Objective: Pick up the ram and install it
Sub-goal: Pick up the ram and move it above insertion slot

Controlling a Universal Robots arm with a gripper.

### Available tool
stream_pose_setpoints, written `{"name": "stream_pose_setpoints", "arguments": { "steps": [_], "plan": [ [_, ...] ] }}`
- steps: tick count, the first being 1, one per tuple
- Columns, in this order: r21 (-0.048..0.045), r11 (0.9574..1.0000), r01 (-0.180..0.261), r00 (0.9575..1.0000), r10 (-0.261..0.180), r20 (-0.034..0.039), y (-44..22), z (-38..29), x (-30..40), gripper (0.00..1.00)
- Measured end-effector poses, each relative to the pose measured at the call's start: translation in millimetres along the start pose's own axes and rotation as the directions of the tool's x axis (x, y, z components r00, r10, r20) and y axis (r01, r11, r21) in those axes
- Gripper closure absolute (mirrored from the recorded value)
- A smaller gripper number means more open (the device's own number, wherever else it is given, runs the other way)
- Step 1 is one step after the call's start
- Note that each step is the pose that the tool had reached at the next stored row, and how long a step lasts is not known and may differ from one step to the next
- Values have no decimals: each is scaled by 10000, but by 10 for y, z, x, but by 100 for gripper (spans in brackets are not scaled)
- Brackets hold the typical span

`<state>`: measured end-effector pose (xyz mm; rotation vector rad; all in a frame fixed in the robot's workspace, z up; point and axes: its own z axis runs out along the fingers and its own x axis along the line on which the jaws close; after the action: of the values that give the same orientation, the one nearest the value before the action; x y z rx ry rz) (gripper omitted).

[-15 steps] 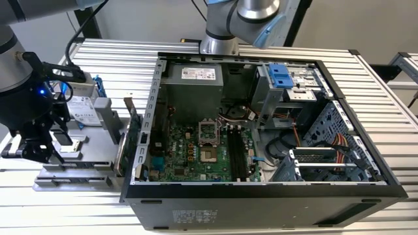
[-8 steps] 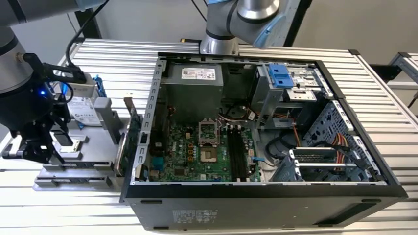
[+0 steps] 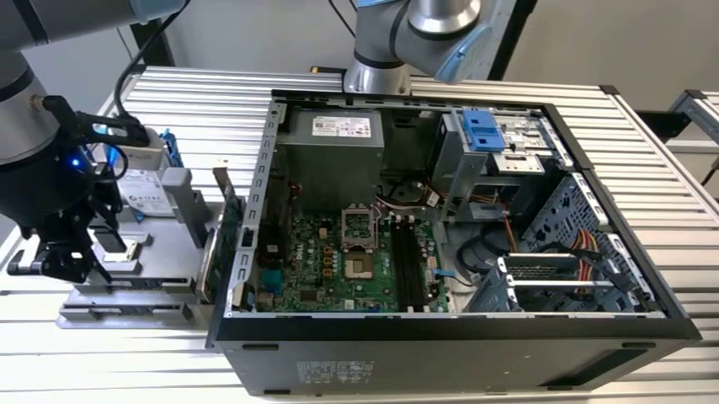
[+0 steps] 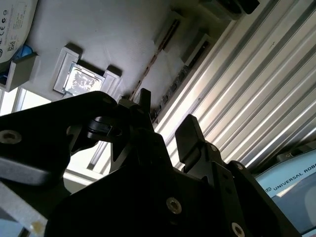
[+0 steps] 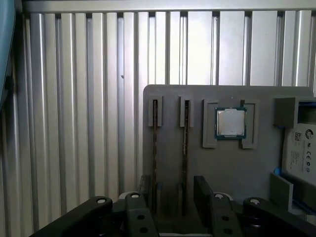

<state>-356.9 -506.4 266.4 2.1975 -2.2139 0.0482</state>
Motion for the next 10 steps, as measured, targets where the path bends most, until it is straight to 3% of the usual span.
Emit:
{"name": "stream_pose_setpoints", "arguments": {
  "steps": [10],
  "plan": [
    [0, 10000, 0, 10000, 0, -7, 2, 29, -2, 0]
  ]
}}
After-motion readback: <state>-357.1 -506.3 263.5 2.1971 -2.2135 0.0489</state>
